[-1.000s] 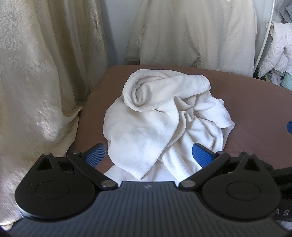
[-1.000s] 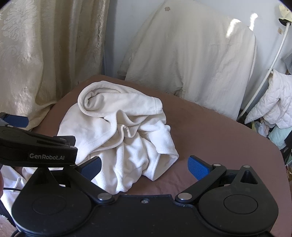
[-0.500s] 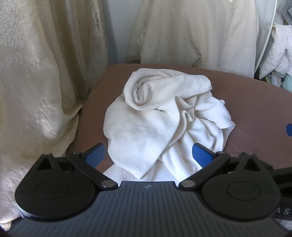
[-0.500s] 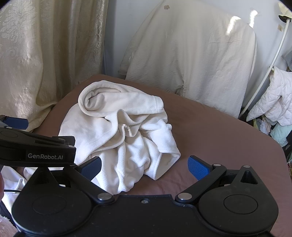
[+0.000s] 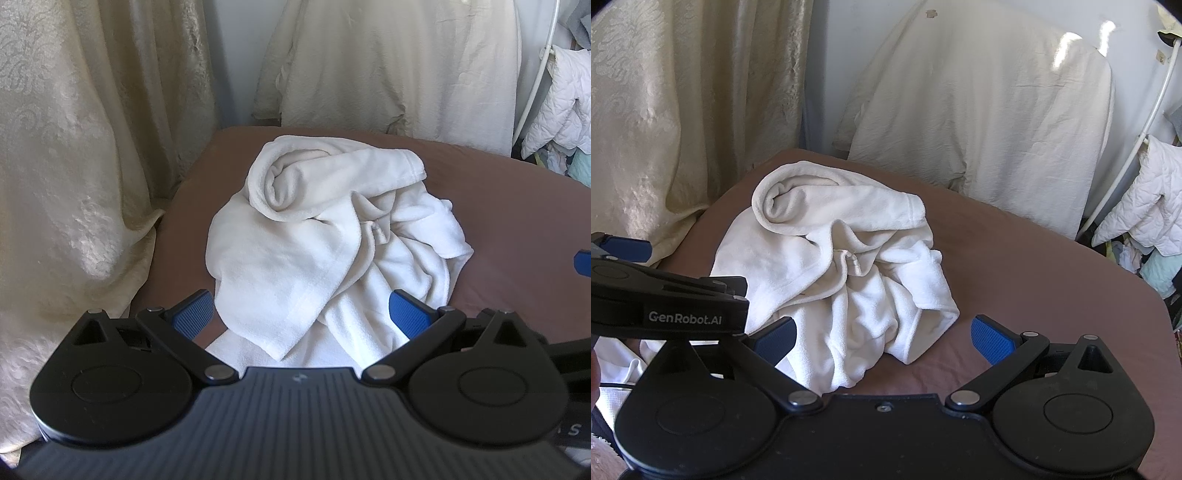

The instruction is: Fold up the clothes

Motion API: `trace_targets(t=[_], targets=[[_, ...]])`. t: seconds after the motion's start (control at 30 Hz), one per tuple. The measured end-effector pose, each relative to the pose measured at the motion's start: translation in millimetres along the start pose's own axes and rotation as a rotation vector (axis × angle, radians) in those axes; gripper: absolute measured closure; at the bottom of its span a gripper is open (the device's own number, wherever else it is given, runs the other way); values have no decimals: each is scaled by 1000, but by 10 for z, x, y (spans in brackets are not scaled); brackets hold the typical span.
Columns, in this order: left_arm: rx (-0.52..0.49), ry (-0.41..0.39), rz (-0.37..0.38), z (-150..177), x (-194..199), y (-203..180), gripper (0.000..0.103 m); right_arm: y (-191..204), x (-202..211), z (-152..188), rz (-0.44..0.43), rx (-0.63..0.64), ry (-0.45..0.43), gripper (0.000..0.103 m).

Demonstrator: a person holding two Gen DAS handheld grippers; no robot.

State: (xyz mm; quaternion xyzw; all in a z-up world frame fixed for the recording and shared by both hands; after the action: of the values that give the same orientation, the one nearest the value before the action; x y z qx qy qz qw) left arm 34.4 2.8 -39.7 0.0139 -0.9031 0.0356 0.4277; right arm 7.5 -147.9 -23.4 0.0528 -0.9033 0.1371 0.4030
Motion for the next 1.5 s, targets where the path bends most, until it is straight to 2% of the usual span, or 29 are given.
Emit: trace_targets(t=[0.4, 0.5, 0.57, 0.63, 0.7, 0.8, 0.97, 1.03, 1.13, 1.23, 1.3, 1.5], targets=[[-4, 7, -3, -8, -42, 17, 0, 4, -40, 14, -4, 0, 0, 1], [7, 25, -9, -36, -126, 42, 0, -20, -97, 18, -32, -7, -36, 1], [23, 42, -12, -99, -224, 77, 0, -82, -167, 17, -80, -45, -95, 1], [67, 54, -21, -202, -330, 129, 0, -190, -271, 10, -126, -115, -150, 1], [117, 43, -33, -313, -415, 171, 0, -342, -458, 10, -174, -220, -148, 1], [139, 18, -51, -425, -560, 160, 0, -548, -728, 71, -251, -383, -107, 0], [42, 56, -127, -466, -952, 63, 2, -843, -1088, 357, -416, -729, -13, 0], [32, 69, -146, -521, -1105, 57, 2, -913, -1207, 479, -487, -840, 12, 0], [101, 81, -161, -648, -1285, 111, 2, -988, -1382, 664, -550, -961, 39, 0], [170, 75, -110, -776, -1432, 140, 1, -1096, -1538, 789, -494, -982, 38, 0], [159, 53, -128, -833, -1525, 177, 1, -1190, -1619, 813, -460, -972, 21, 0], [335, 137, -211, -689, -1798, 622, 1, -1477, -1975, 794, -415, -977, -48, 0]])
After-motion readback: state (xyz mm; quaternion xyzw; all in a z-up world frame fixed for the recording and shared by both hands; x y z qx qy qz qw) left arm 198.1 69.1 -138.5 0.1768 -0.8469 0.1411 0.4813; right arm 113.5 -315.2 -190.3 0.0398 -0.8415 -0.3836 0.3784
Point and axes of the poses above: each gripper's, at about its wrist camera, not at the fingertips, and x roughly against the way its jaws point, y to its left, z to its underside, the point moved 5 cm from there along -x, roughly the way its jaws point, and after that the axes turned 4 degrees about x, right-handed, at the moved point
